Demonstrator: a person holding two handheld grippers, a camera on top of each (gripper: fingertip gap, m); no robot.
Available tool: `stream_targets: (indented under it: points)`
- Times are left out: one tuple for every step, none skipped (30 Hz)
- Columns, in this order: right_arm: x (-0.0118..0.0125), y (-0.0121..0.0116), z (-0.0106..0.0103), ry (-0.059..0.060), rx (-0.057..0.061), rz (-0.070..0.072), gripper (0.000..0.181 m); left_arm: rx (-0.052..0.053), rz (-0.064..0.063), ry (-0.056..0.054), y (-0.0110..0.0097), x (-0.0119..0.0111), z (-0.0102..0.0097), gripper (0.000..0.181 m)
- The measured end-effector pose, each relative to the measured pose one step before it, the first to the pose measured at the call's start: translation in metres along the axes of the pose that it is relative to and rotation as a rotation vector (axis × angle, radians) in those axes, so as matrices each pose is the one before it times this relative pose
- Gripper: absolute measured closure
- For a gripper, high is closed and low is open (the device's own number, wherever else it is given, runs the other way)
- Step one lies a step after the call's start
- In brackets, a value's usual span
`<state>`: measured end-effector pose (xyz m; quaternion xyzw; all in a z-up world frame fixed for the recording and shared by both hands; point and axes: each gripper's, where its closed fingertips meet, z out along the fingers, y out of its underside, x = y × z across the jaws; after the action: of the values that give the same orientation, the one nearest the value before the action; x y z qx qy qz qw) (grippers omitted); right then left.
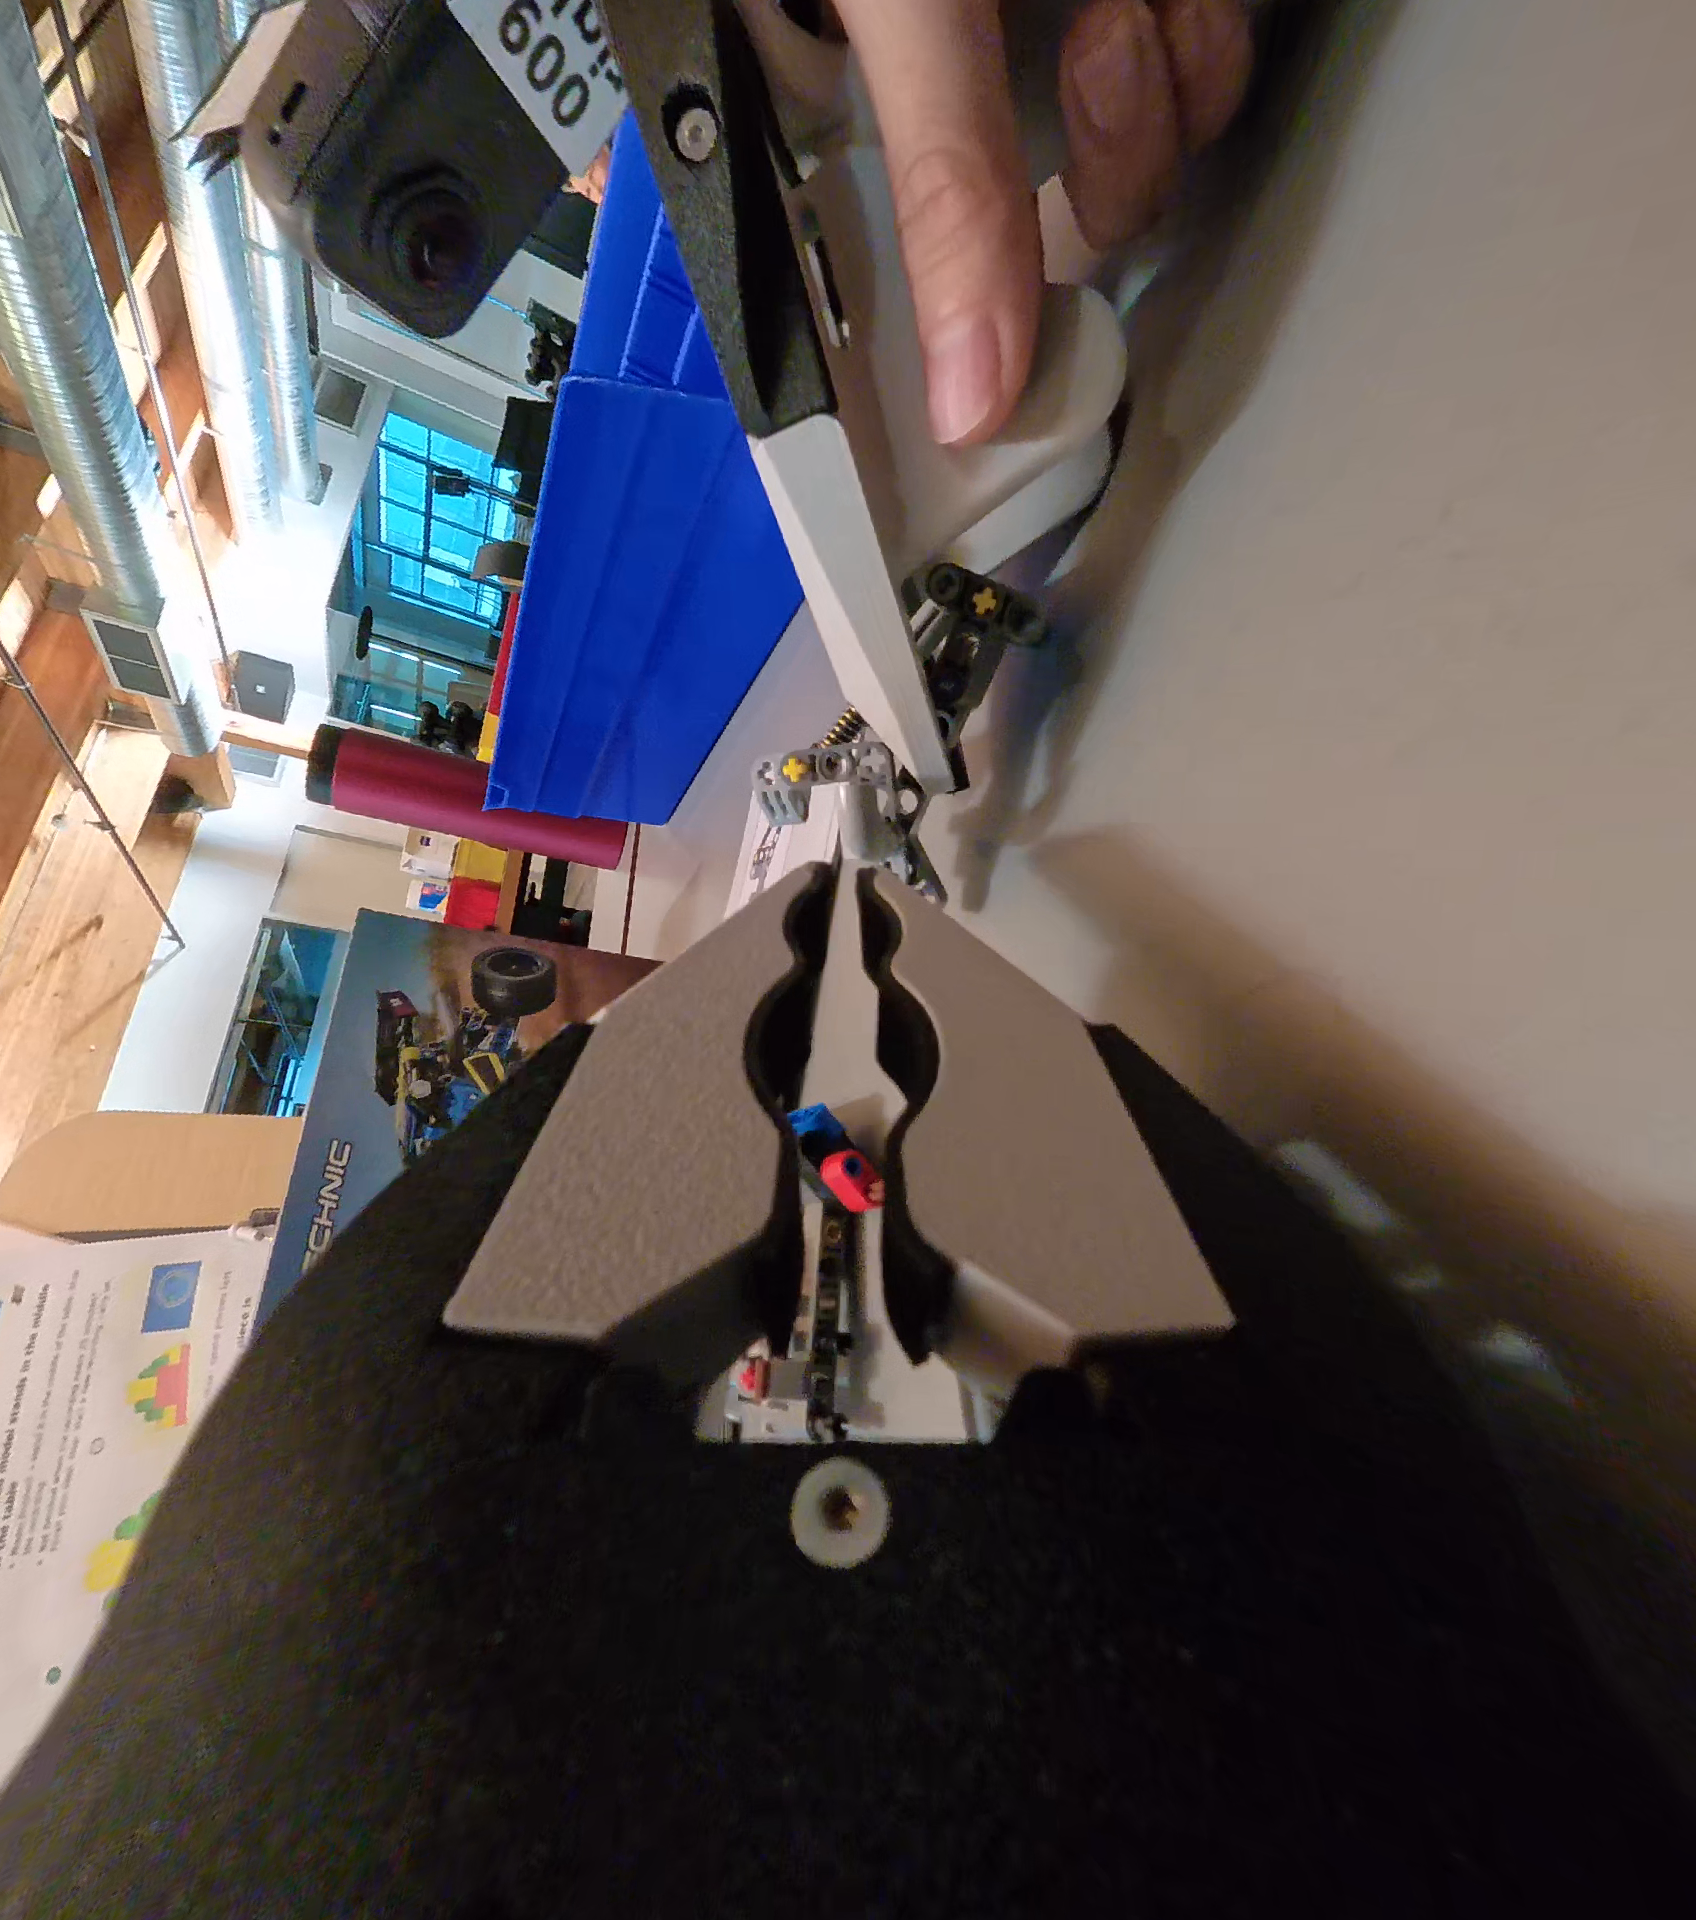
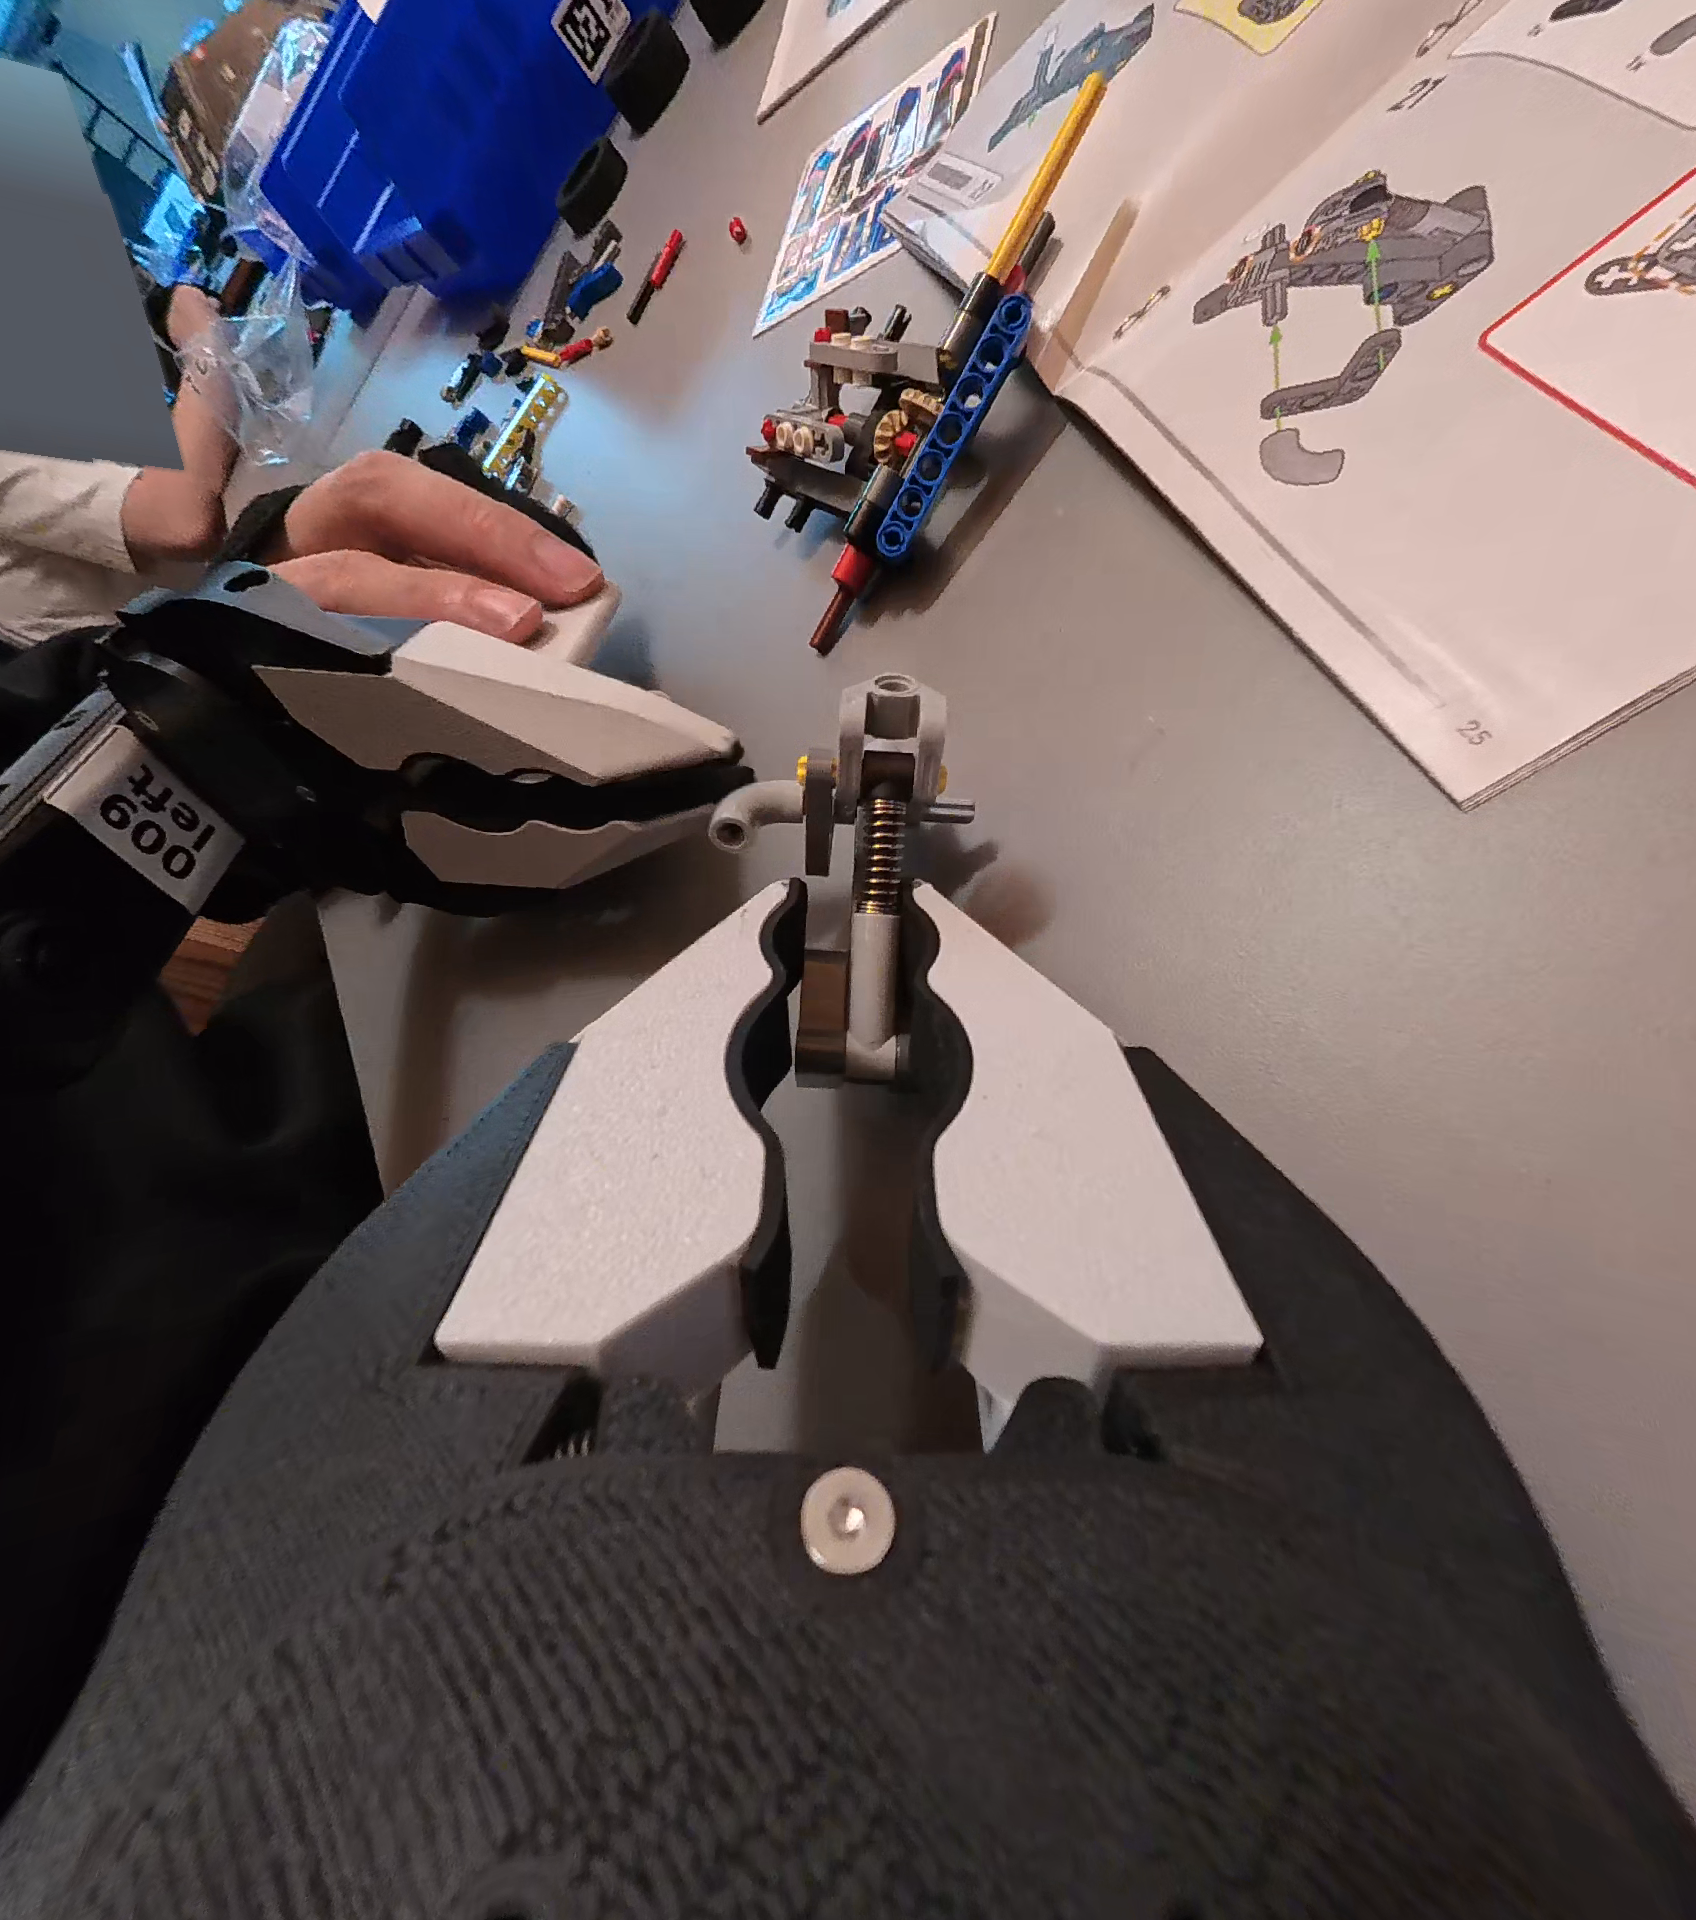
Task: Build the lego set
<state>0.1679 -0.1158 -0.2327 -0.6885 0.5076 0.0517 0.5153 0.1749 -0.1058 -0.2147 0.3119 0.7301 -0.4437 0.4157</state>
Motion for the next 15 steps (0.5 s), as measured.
stream_targets:
  points:
    - [-0.00005,-0.00006,-0.00003,-0.0025,0.0006,0.0033,0.166,-0.0025,-0.0008,0.0029,0.00075,0.00047,0.00034,0.179]
    - [0.00008,-0.0001,-0.00009,-0.0014,0.0004,0.0027,0.166,-0.0001,-0.0031,0.0022,0.0005,0.00033,0.00031,0.179]
    - [0.00011,0.00003,0.00007,-0.0003,0.0001,0.0011,0.166,0.0027,-0.0066,0.003,0.00032,0.00022,0.00023,0.179]
    - [0.0,0.00002,-0.00001,0.0,-0.0001,-0.0001,0.166,0.0066,-0.0075,0.0047,0.00007,0.00037,0.00016,0.179]
    - [0.0,-0.00009,0.00005,0.0,0.0001,0.0006,0.166,0.0104,-0.0042,0.0044,0.00001,0.00029,0.00011,0.18]
    - [-0.00001,0.00003,-0.00002,-0.0006,0.0002,0.0009,0.166,0.0092,-0.0003,-0.0003,0.0003,-0.00068,-0.00005,0.181]
    - [0.0,0.00001,0.0,-0.0015,0.0003,0.0011,0.166,0.0022,0.0001,-0.0045,0.00112,-0.00139,0.00003,0.181]
    - [-0.0001,-0.00003,-0.00006,-0.0023,0.0005,0.0021,0.166,-0.0023,-0.0021,-0.0021,0.00139,-0.00093,-0.00001,0.181]
    - [-0.00005,-0.00012,-0.00009,-0.0025,0.0005,0.0025,0.166,-0.0024,-0.0049,0.0017,0.00103,-0.00023,-0.00006,0.181]
    - [-0.00005,-0.00001,0.00001,-0.0017,0.0004,0.0015,0.166,-0.0029,-0.005,0.0007,0.00064,-0.00014,-0.00016,0.181]
    - [-0.00001,-0.00009,-0.00003,-0.0007,0.0001,0.0004,0.166,-0.007,-0.002,-0.0054,0.00078,-0.00104,-0.0003,0.181]
    - [-0.00005,0.00005,0.00005,-0.0005,0.0001,0.0005,0.166,-0.0131,0.0013,-0.0087,0.00159,-0.00134,-0.00006,0.181]
    - [-0.00005,-0.00002,-0.00007,-0.0015,0.0,0.0009,0.166,-0.0148,0.0028,-0.0046,0.00193,-0.00067,0.00011,0.181]
    - [-0.00026,0.00015,0.00008,-0.0027,-0.0007,0.0008,0.166,-0.0117,0.0009,-0.0001,0.00185,0.00006,0.00028,0.181]
    - [-0.00031,0.00011,0.00003,-0.0033,-0.0004,0.0012,0.166,-0.0085,-0.0022,0.0013,0.00152,0.00013,0.00033,0.181]
